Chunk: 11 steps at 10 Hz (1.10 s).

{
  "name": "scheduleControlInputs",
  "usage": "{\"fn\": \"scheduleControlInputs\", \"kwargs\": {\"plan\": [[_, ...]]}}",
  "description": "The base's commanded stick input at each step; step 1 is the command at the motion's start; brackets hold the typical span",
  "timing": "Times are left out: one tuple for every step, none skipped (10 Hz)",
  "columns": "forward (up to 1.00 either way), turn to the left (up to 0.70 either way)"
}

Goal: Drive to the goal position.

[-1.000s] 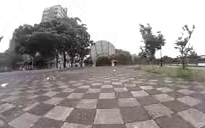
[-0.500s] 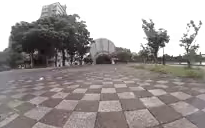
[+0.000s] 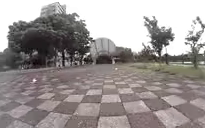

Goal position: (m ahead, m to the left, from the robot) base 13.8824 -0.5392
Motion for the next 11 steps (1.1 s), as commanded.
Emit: {"fn": "scheduleControlInputs", "kwargs": {"plan": [[1.00, 0.00], [1.00, 0.00], [1.00, 0.00], [1.00, 0.00], [1.00, 0.00], [1.00, 0.00], [1.00, 0.00], [1.00, 0.00], [1.00, 0.00], [1.00, 0.00], [1.00, 0.00]]}}
